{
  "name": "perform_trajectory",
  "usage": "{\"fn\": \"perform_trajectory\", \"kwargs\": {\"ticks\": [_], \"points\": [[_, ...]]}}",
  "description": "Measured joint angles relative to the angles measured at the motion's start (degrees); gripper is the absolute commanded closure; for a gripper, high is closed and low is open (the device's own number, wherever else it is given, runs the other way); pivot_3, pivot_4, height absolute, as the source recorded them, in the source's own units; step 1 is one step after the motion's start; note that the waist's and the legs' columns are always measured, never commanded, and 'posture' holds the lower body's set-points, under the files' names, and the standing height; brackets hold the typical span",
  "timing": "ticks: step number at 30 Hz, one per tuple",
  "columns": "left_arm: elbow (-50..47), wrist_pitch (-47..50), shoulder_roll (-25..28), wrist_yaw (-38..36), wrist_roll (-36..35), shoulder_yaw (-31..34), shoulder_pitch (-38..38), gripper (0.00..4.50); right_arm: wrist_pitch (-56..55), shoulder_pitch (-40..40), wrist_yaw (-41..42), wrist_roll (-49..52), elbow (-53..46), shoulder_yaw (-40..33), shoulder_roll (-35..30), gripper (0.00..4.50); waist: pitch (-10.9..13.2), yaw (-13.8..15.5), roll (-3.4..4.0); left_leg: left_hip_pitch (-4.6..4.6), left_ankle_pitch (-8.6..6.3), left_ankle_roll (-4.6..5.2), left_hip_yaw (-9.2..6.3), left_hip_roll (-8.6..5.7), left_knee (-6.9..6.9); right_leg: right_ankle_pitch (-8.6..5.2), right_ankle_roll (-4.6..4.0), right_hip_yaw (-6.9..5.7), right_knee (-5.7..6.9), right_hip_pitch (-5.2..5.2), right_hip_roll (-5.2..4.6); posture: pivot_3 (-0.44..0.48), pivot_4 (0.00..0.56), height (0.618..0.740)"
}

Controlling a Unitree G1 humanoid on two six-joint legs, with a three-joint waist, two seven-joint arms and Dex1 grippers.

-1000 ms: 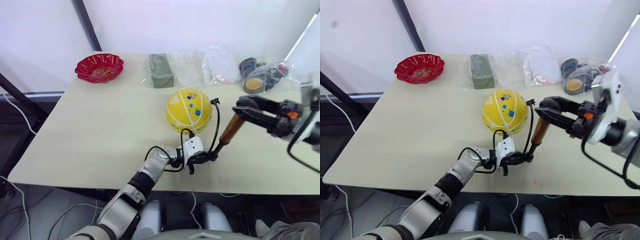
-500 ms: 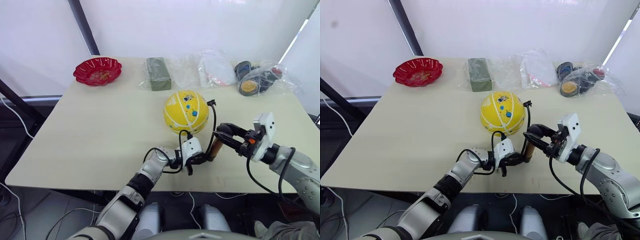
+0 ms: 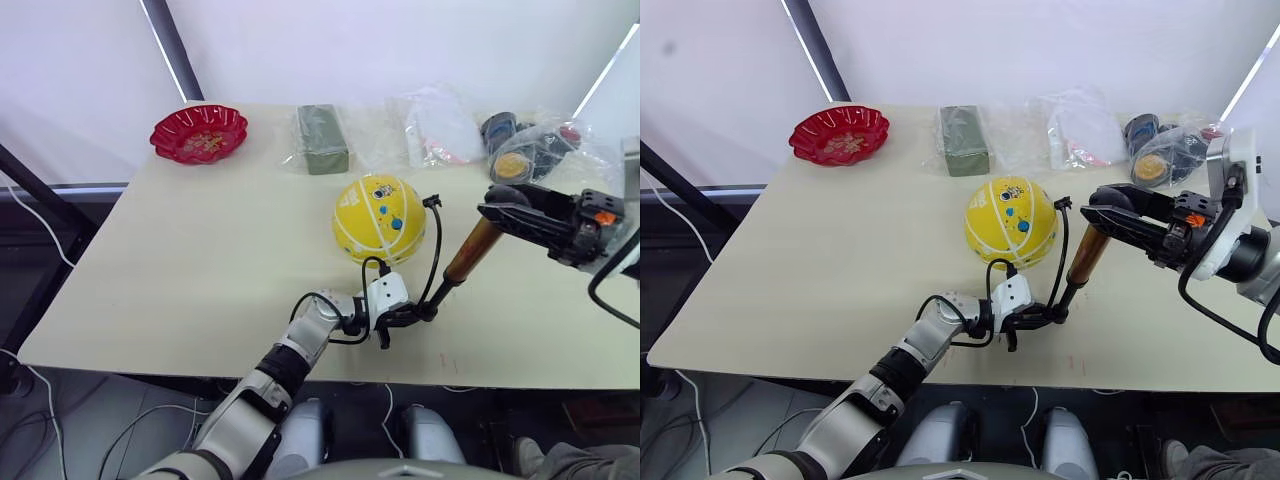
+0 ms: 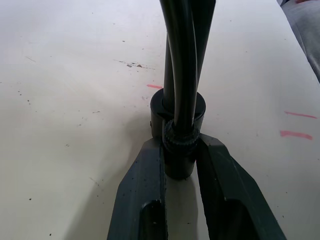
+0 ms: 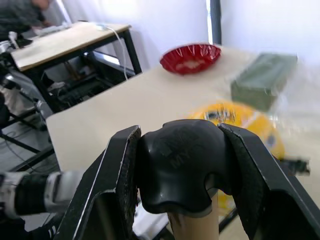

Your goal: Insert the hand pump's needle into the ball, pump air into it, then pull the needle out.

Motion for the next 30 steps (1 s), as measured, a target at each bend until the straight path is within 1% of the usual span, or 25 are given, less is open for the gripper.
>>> {"fn": "perform_trajectory", "kwargs": {"ticks": [3,5,7,8,10,14,17,19,23,26,27,30], "points": [[0.05,0.0,0.0,-0.25,0.0,0.01,-0.03,4.14,-0.72,0.92,0.34,-1.04,-0.5,-0.06,0.6,2.57,-0.01,0.0,-0.02,0.02,0.0,0.0,0.01,0.0,0.0,0.0,0.0,0.01,0.0,0.01,0.01,0.0,0.15,0.74],[0.11,0.0,0.02,-0.12,0.04,0.05,-0.04,4.14,-2.44,2.41,1.34,-3.36,-1.32,0.63,2.4,2.57,-0.11,0.0,-0.17,0.06,0.0,0.0,-0.01,0.02,0.0,0.0,0.01,0.01,0.0,0.03,0.07,0.0,0.15,0.74],[0.45,0.01,0.08,0.27,0.09,0.04,0.03,4.14,-5.79,6.19,2.75,-9.89,-1.51,4.99,5.96,2.57,-0.39,-0.07,-0.5,0.13,0.0,0.0,-0.05,0.08,0.01,-0.01,0.0,0.01,0.02,0.09,0.16,0.0,0.15,0.74],[0.51,0.01,0.06,0.38,0.1,0.01,0.07,4.14,-7.0,7.71,3.39,-12.41,-1.3,6.91,6.68,2.57,-0.45,-0.1,-0.55,0.16,0.0,0.0,-0.07,0.08,0.02,-0.01,0.0,0.01,0.02,0.13,0.16,0.0,0.15,0.74],[0.65,0.08,0.27,0.55,0.14,0.03,0.16,4.14,-11.05,10.74,5.31,-18.85,-0.43,11.41,10.15,2.57,-0.73,-0.24,-0.64,0.22,0.0,0.0,-0.07,0.08,0.02,-0.01,0.0,0.02,0.03,0.17,0.16,0.0,0.15,0.74],[0.65,0.22,0.42,0.86,0.14,0.07,0.45,4.14,-17.52,13.84,8.34,-28.96,3.88,19.01,15.33,2.57,-0.89,-0.41,-0.71,0.43,0.0,0.0,-0.08,0.1,0.01,-0.02,0.0,0.01,0.02,0.29,0.19,0.0,0.15,0.74],[0.58,0.34,0.5,1.0,0.16,0.09,0.69,4.14,-21.12,13.98,9.77,-33.03,5.61,21.55,17.76,2.57,-0.99,-0.44,-0.57,0.64,-0.01,-0.01,-0.08,0.11,-0.05,-0.03,-0.01,0.02,0.02,0.45,0.19,0.0,0.15,0.74],[0.46,0.44,0.58,1.14,0.16,0.12,0.94,4.14,-21.34,13.9,10.06,-33.83,5.6,21.59,18.12,2.57,-0.97,-0.45,-0.59,0.9,-0.02,-0.01,-0.07,0.14,-0.15,-0.06,-0.03,0.01,0.0,0.68,0.19,0.0,0.15,0.74],[-0.23,0.49,0.68,1.22,0.14,0.15,1.18,4.14,-18.32,12.41,9.23,-32.62,3.46,19.99,16.91,2.57,-0.8,-0.47,-0.39,0.9,-0.02,-0.02,-0.06,0.18,-0.17,-0.07,-0.04,0.02,0.0,0.66,0.18,0.0,0.15,0.74],[-0.81,0.48,0.55,0.96,0.05,0.04,1.14,4.14,-12.08,9.92,7.3,-26.88,2.16,16.64,13.21,2.57,-0.35,-0.4,-0.03,0.77,-0.02,-0.02,-0.03,0.11,-0.17,-0.05,-0.05,0.02,-0.01,0.57,0.07,0.0,0.15,0.74],[-0.97,0.48,0.53,0.74,0.04,0.02,1.14,4.14,-9.98,8.06,6.66,-23.6,1.08,14.12,11.76,2.57,-0.29,-0.34,0.07,0.66,-0.02,-0.02,-0.01,0.08,-0.17,-0.05,-0.05,0.04,-0.01,0.44,0.04,0.0,0.15,0.74],[-1.17,0.48,0.49,0.62,0.0,0.04,1.12,4.14,-7.21,6.1,5.8,-18.45,-0.41,10.66,8.96,2.57,-0.28,-0.26,0.08,0.28,-0.01,-0.01,-0.06,0.08,-0.15,-0.04,-0.06,-0.01,-0.01,0.18,0.07,0.0,0.15,0.74]]}}
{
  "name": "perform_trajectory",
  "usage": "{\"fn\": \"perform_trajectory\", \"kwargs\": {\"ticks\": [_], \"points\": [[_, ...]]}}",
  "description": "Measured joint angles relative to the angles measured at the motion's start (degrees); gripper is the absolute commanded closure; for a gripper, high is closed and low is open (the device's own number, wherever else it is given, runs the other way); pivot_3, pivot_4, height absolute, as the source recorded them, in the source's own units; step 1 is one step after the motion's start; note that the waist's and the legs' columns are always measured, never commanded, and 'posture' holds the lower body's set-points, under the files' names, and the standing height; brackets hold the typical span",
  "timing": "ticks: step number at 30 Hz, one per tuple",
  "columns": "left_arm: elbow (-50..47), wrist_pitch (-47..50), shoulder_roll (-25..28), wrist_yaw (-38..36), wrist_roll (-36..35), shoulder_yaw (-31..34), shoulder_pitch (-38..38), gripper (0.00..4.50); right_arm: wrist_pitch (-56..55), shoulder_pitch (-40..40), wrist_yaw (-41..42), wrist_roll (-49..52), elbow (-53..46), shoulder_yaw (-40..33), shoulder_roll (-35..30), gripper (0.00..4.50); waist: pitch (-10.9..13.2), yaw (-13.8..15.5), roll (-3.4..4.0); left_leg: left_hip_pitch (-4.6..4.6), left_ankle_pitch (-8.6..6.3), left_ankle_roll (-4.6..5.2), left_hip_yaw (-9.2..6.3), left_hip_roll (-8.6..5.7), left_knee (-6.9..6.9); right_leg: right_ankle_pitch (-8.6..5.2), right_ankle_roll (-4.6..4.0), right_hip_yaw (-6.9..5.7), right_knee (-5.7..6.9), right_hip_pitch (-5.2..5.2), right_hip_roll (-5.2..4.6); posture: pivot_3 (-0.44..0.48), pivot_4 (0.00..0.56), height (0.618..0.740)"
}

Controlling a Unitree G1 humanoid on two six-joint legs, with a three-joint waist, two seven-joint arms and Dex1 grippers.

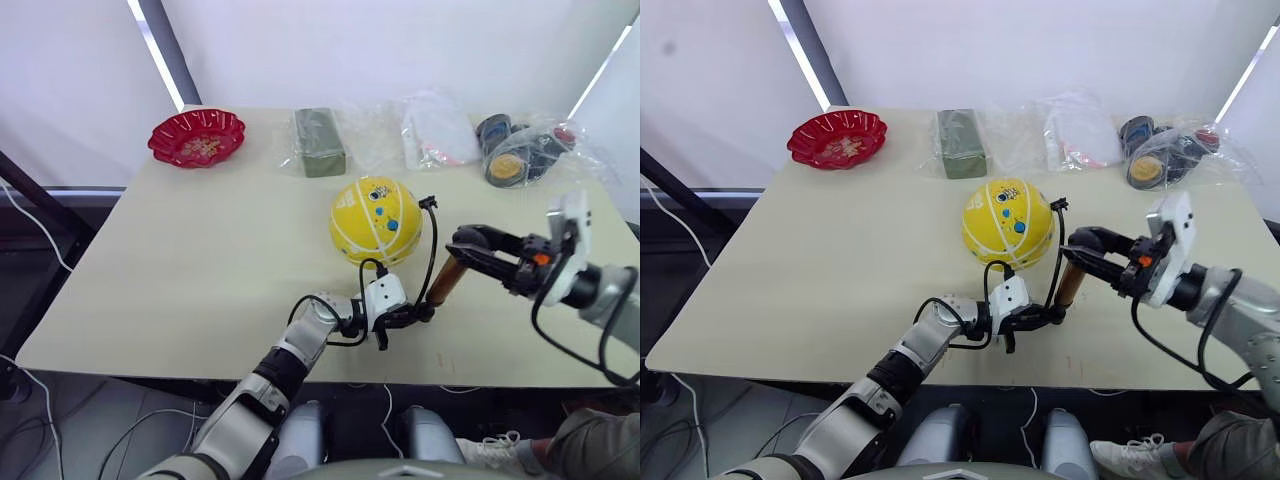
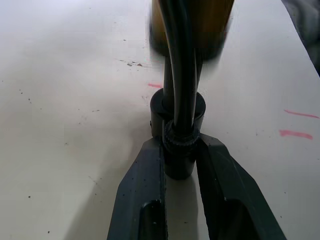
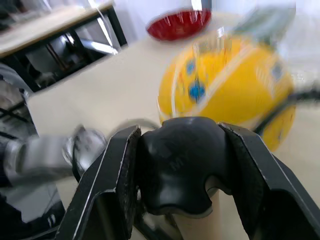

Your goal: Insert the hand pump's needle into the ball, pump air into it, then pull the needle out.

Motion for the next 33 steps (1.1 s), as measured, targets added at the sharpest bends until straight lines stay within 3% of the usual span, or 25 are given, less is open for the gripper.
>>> {"fn": "perform_trajectory", "kwargs": {"ticks": [5,10,14,18,21,24,28,33], "points": [[-0.1,-0.01,-0.12,-0.39,-0.05,0.06,-0.1,4.14,7.02,-6.59,-3.95,16.61,-0.06,-10.0,-9.55,2.57,0.26,0.04,-0.26,-0.26,0.0,0.01,0.11,-0.08,0.1,0.02,0.02,0.03,-0.02,-0.18,-0.1,0.0,0.15,0.74],[-0.12,-0.01,-0.07,-0.48,-0.05,0.17,-0.12,4.14,8.46,-6.19,-6.14,19.62,-0.17,-11.6,-10.63,2.57,0.36,-0.18,-0.47,-0.25,0.0,0.02,0.24,-0.13,0.11,0.03,0.04,0.12,-0.04,-0.18,-0.19,0.0,0.15,0.74],[0.0,0.0,0.16,-0.11,0.06,0.22,0.01,4.14,5.08,-2.17,-4.75,13.41,-1.03,-8.01,-6.89,2.57,-0.01,-0.26,-1.05,-0.18,-0.01,0.02,0.23,-0.08,0.11,0.03,0.05,0.13,-0.02,-0.16,-0.13,0.0,0.15,0.74],[0.1,0.33,0.16,0.29,0.1,0.32,0.14,4.14,0.43,1.54,-3.66,2.47,-0.83,1.82,-1.6,2.57,-0.27,-0.36,-1.28,-0.11,-0.01,0.02,0.22,-0.07,0.13,0.05,0.09,0.16,0.0,-0.16,-0.11,0.0,0.15,0.74],[0.01,0.4,0.15,0.26,0.09,0.39,0.17,4.14,-1.55,3.09,-3.57,-2.4,-0.41,6.04,0.76,2.57,-0.38,-0.24,-1.11,-0.11,0.0,0.02,0.18,-0.03,0.11,0.05,0.08,0.13,0.0,-0.16,-0.07,0.0,0.15,0.74],[-0.24,0.75,0.2,0.41,0.09,0.59,0.65,4.14,-7.27,4.85,-2.34,-10.41,3.64,11.63,7.16,2.57,-0.7,-0.24,-0.86,-0.06,0.0,0.02,0.12,0.04,0.09,0.03,0.05,0.11,0.01,-0.14,0.09,0.0,0.15,0.74],[-0.21,1.24,0.26,0.93,0.12,0.65,0.8,4.14,-8.32,3.98,-1.15,-12.21,4.35,11.56,8.02,2.57,-0.76,-0.29,-0.74,0.31,-0.01,0.01,0.11,0.16,0.07,0.02,0.04,0.09,0.02,0.14,0.19,0.0,0.15,0.74],[-1.11,1.24,0.14,0.71,0.01,0.62,0.78,4.14,-2.3,1.33,-1.99,-6.97,3.41,7.62,5.11,2.57,-0.37,-0.25,-0.22,0.21,0.0,0.0,0.15,0.13,0.05,0.05,0.0,0.14,0.04,0.06,0.15,0.0,0.15,0.74]]}}
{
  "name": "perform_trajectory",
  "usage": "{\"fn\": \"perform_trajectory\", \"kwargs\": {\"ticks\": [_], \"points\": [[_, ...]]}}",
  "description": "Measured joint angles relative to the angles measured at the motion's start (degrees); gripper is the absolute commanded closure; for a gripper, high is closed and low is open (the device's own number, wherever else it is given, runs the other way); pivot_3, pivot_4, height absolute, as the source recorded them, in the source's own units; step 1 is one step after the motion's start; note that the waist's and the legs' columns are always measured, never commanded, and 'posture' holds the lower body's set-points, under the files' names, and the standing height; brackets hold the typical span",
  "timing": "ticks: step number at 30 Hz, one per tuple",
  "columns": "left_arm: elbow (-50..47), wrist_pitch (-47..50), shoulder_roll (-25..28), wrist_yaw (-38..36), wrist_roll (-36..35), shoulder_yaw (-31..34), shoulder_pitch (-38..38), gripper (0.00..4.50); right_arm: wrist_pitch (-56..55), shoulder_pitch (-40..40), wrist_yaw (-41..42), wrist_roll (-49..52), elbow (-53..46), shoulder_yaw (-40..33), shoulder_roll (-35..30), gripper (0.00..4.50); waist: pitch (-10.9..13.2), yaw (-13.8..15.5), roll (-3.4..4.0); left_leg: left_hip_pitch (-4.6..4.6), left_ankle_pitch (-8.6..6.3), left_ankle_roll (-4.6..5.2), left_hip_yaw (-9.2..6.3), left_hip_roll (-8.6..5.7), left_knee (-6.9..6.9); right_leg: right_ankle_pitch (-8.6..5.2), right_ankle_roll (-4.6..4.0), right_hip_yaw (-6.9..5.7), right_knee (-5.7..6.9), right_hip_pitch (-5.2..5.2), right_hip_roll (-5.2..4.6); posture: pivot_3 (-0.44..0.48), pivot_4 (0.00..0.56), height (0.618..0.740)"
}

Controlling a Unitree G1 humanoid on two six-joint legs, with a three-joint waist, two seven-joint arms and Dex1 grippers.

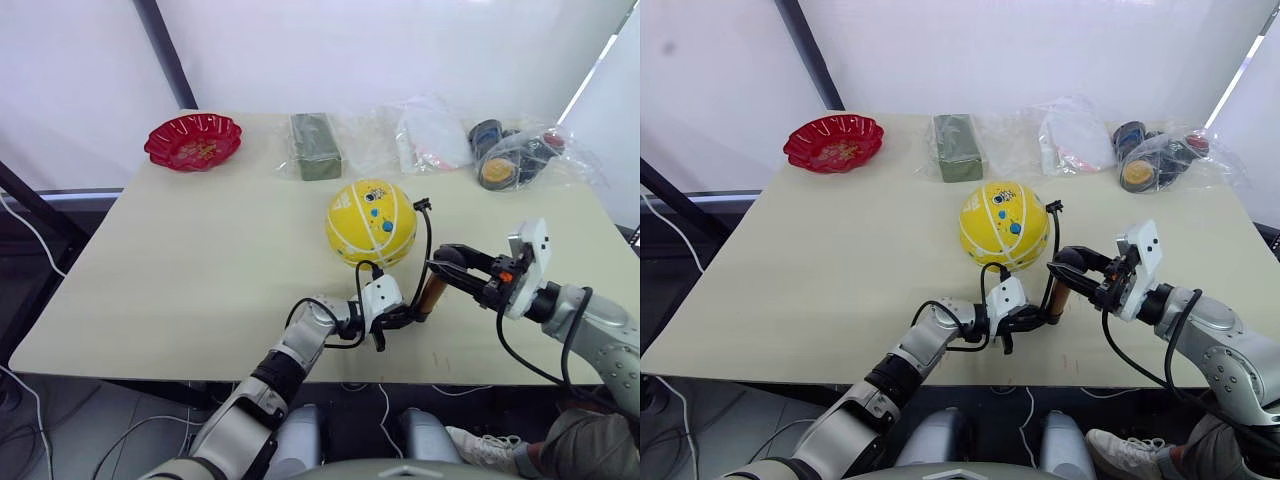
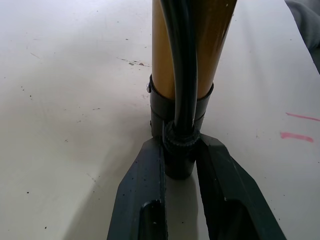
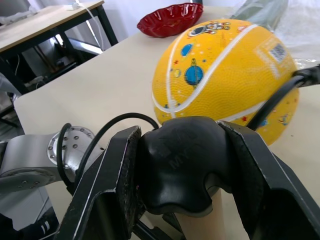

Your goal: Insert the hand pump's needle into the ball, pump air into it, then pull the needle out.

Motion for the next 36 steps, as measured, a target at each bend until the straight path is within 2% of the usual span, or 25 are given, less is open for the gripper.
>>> {"fn": "perform_trajectory", "kwargs": {"ticks": [2,9,13,16,19,26,30,36], "points": [[-0.3,-0.02,-0.01,-0.7,-0.12,-0.03,-0.04,4.14,3.36,-3.13,-0.5,6.48,-2.17,-5.24,-3.26,2.57,0.13,0.16,0.29,-0.45,0.02,-0.01,0.0,-0.08,0.0,0.05,-0.05,0.02,0.03,-0.39,0.0,0.0,0.15,0.74],[-0.52,-0.03,0.05,-0.98,-0.4,-0.06,-0.06,4.14,9.14,-8.3,-5.57,23.7,-4.12,-15.5,-11.74,2.57,0.44,0.26,0.18,-0.51,0.01,0.0,0.02,-0.13,-0.04,0.05,-0.04,-0.04,-0.04,-0.38,-0.07,0.0,0.15,0.74],[-0.52,-0.04,0.1,-0.98,-0.39,-0.05,-0.05,4.14,10.23,-7.67,-7.43,27.31,-4.97,-17.06,-13.18,2.57,0.55,0.23,0.0,-0.5,0.01,0.0,0.03,-0.12,-0.03,0.04,-0.04,-0.03,-0.04,-0.37,-0.06,0.0,0.15,0.74],[-0.52,-0.04,0.29,-0.76,-0.38,-0.05,-0.05,4.14,7.88,-3.93,-7.03,22.34,-6.16,-14.6,-9.89,2.57,0.38,0.1,-0.25,-0.37,0.01,0.0,0.0,-0.07,-0.01,0.04,-0.04,-0.03,-0.03,-0.25,0.02,0.0,0.15,0.74],[-0.48,-0.03,0.49,-0.39,-0.17,-0.04,-0.06,4.14,4.97,-0.18,-5.17,14.13,-6.31,-8.64,-7.8,2.57,0.32,-0.12,-0.19,-0.32,0.01,0.0,0.09,-0.08,0.06,0.05,-0.02,0.08,0.0,-0.25,0.01,0.0,0.15,0.74],[-1.03,0.06,1.25,-0.28,0.06,0.15,0.5,4.14,-4.15,3.94,-1.57,-2.75,-1.4,3.81,1.49,2.57,-0.1,-0.81,-0.64,-0.23,0.01,0.0,0.19,-0.04,0.06,0.05,-0.02,0.21,0.01,-0.24,0.07,0.0,0.15,0.74],[-1.1,1.14,1.69,0.2,0.18,0.4,0.56,4.14,-8.84,3.85,1.61,-7.76,0.98,6.46,3.88,2.57,-0.17,-1.77,-0.78,0.57,-0.03,0.01,0.28,-0.03,-0.04,0.02,0.02,0.34,-0.05,0.38,0.05,0.0,0.15,0.74],[-3.12,2.73,2.43,0.84,0.28,0.56,1.15,4.14,-9.77,3.86,2.92,-10.8,0.58,7.6,5.12,2.57,-0.2,-1.96,-0.8,1.04,-0.17,-0.24,0.24,0.0,-0.04,-0.09,0.24,0.28,-0.05,0.45,-0.18,0.0,0.15,0.74]]}}
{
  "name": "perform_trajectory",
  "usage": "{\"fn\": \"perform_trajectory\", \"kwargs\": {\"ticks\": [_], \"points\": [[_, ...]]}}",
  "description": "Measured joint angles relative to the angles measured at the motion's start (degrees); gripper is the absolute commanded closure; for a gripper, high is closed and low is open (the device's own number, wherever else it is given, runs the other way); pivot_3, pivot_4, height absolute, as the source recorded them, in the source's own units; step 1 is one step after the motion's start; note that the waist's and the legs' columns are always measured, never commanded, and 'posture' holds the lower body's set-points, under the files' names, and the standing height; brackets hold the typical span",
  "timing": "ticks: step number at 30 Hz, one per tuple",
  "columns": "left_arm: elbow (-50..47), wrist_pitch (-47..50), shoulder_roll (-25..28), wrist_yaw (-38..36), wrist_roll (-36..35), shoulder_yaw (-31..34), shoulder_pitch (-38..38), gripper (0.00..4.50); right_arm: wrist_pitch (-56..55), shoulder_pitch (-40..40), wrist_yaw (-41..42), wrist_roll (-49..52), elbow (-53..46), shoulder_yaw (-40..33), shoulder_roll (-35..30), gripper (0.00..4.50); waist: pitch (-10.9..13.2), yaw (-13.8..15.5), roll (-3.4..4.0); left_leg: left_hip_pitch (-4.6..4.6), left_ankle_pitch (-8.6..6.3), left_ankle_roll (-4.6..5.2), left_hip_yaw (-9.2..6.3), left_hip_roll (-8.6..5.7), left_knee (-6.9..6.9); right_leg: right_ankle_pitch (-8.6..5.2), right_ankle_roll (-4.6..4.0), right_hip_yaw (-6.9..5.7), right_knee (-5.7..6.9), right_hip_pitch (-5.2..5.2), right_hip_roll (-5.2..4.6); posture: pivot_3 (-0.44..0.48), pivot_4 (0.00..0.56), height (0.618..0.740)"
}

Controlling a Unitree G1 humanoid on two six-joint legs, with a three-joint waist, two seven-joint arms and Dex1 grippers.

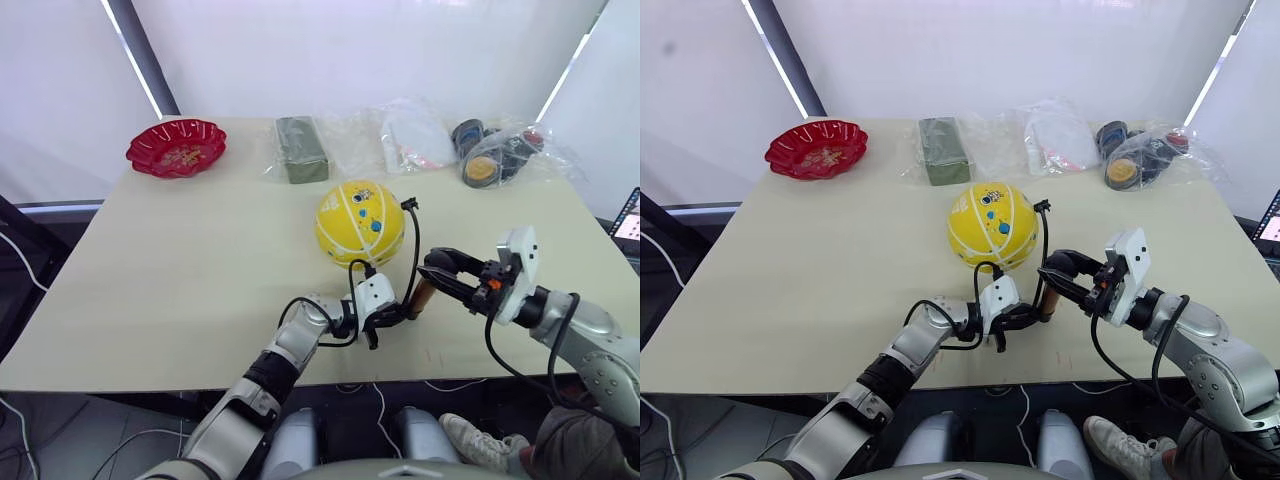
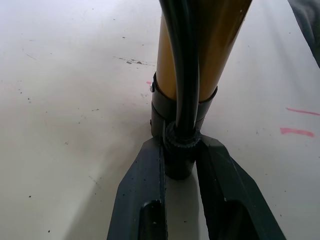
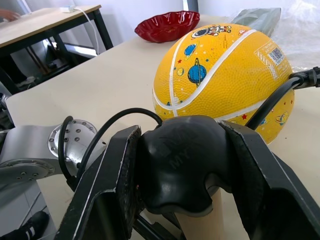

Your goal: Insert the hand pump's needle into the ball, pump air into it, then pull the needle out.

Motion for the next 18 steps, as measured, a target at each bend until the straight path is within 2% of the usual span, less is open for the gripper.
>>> {"fn": "perform_trajectory", "kwargs": {"ticks": [5,18], "points": [[-3.58,3.94,0.43,-0.14,-0.03,-0.1,0.43,4.14,-0.01,0.01,0.09,-1.29,-1.43,0.6,0.07,2.57,0.01,0.01,0.01,0.12,-0.15,-0.18,0.03,0.0,-0.08,0.15,-0.18,-0.51,0.01,0.0,-0.61,0.0,0.15,0.74],[-9.5,14.58,0.69,-0.51,0.39,-2.13,-1.29,4.14,0.89,-2.04,-1.08,-3.24,-2.39,2.54,1.18,2.57,0.12,0.02,0.15,0.04,-0.26,-0.19,0.03,-0.03,-0.13,0.09,-0.1,-0.64,-0.01,-0.09,-0.47,0.0,0.15,0.74]]}}
